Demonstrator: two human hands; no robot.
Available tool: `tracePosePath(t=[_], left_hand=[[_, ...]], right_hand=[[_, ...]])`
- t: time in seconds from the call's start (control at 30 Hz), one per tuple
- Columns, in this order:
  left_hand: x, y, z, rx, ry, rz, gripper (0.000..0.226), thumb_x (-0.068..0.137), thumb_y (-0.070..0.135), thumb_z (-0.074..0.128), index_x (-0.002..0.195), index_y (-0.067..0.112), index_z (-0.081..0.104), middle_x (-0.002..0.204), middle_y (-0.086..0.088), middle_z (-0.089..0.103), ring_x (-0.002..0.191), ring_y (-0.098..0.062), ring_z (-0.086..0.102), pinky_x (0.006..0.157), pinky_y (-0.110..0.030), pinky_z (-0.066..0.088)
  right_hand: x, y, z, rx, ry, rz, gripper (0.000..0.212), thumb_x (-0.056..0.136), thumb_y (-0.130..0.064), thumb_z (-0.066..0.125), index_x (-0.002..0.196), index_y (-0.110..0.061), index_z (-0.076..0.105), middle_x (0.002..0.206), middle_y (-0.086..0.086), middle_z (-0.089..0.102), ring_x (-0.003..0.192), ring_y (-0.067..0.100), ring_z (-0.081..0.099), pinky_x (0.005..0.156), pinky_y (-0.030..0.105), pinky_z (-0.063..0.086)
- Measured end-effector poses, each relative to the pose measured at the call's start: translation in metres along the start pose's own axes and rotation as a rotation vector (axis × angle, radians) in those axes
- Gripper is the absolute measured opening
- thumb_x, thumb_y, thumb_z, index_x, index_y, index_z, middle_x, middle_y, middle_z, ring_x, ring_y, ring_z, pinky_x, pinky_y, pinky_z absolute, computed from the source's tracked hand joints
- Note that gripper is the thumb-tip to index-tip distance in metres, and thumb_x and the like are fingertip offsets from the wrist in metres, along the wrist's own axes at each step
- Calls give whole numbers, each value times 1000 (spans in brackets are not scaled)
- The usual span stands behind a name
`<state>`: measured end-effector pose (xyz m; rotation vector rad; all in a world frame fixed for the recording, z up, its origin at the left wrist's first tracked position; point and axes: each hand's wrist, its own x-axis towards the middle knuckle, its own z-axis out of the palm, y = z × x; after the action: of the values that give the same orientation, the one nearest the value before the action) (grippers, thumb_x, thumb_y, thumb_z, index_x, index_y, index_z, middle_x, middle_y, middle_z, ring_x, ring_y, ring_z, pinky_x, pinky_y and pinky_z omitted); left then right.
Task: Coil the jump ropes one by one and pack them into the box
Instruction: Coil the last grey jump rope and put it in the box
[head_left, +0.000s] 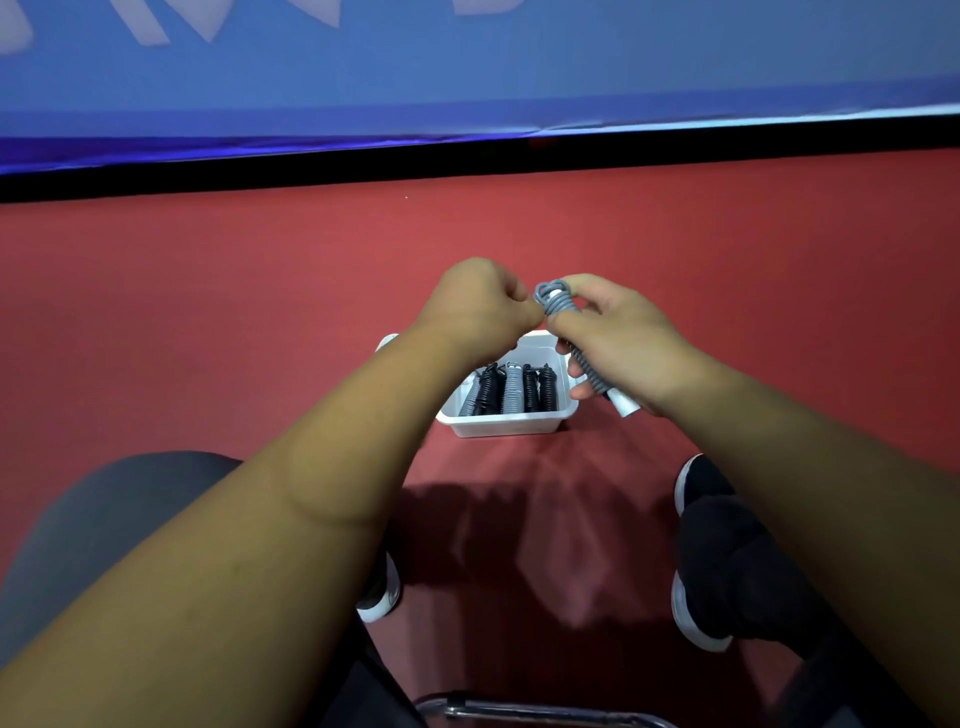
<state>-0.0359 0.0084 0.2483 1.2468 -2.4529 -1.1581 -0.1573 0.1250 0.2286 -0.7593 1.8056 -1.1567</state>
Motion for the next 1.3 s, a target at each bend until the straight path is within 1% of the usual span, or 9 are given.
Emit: tracePosePath(t=[0.17, 0.37, 0.5, 0.6, 0.7, 0.8, 1.07, 1.17, 1.3], left_hand=[[-1, 8, 0, 486, 56, 212, 13, 89, 18, 63, 99, 14, 71, 96, -9, 57, 81, -33, 60, 67, -34, 47], [-2, -3, 10, 599, 103, 316, 16, 88, 7, 58, 102, 13, 65, 100, -9, 41, 73, -36, 53, 60, -35, 35], [3, -8, 13, 348, 125, 238, 12, 86, 11, 63, 95, 13, 70, 97, -9, 58, 79, -31, 58, 65, -31, 40], [6, -12, 12, -244, -17, -9, 18, 84, 25, 73, 88, 10, 65, 83, -9, 71, 76, -25, 68, 79, -38, 61], [4, -12, 11, -676, -134, -102, 21, 100, 16, 71, 88, 6, 56, 87, -18, 69, 78, -26, 71, 87, -39, 64], [4, -13, 5, -720, -125, -163, 18, 99, 6, 69, 85, 5, 59, 76, -14, 71, 69, -19, 68, 73, -26, 62], [8, -10, 2, -763, -126, -288, 14, 94, -6, 70, 107, -3, 70, 80, -13, 72, 66, -15, 68, 68, -24, 62], [6, -6, 5, -679, -96, -282, 8, 94, -8, 68, 96, -1, 69, 77, -16, 70, 63, -19, 67, 67, -27, 64], [6, -5, 15, -480, -22, -203, 22, 94, -10, 66, 80, 6, 62, 69, -15, 65, 56, -21, 62, 69, -37, 63]], right_hand=[[4, 4, 2, -180, 119, -76, 31, 93, -23, 60, 110, -45, 73, 80, 7, 66, 54, 22, 62, 50, 42, 62], [6, 3, 0, -147, 116, -20, 23, 99, -28, 61, 112, -42, 75, 77, 3, 65, 52, 17, 60, 48, 29, 53], [9, 9, -4, -119, 91, -33, 28, 97, -24, 65, 116, -44, 73, 79, 3, 68, 54, 17, 61, 51, 31, 54], [9, 11, -9, -83, 20, -57, 35, 99, -20, 67, 125, -43, 69, 87, 6, 72, 59, 18, 61, 58, 38, 57], [6, 9, -11, -74, -18, -97, 42, 100, -21, 67, 132, -47, 64, 93, 6, 74, 62, 18, 63, 60, 39, 57], [2, 6, -9, -95, -8, -136, 38, 98, -22, 71, 122, -50, 60, 98, 10, 75, 63, 19, 69, 56, 37, 58], [-1, 2, -4, -129, 78, -163, 24, 97, -21, 71, 105, -42, 63, 101, 19, 72, 60, 22, 72, 46, 31, 52], [2, 5, -1, -151, 115, -145, 19, 97, -23, 71, 102, -40, 63, 99, 18, 74, 58, 22, 72, 45, 33, 53], [7, 12, 4, -179, 183, -113, 17, 97, -23, 72, 100, -35, 61, 93, 14, 73, 57, 28, 72, 40, 32, 51]])
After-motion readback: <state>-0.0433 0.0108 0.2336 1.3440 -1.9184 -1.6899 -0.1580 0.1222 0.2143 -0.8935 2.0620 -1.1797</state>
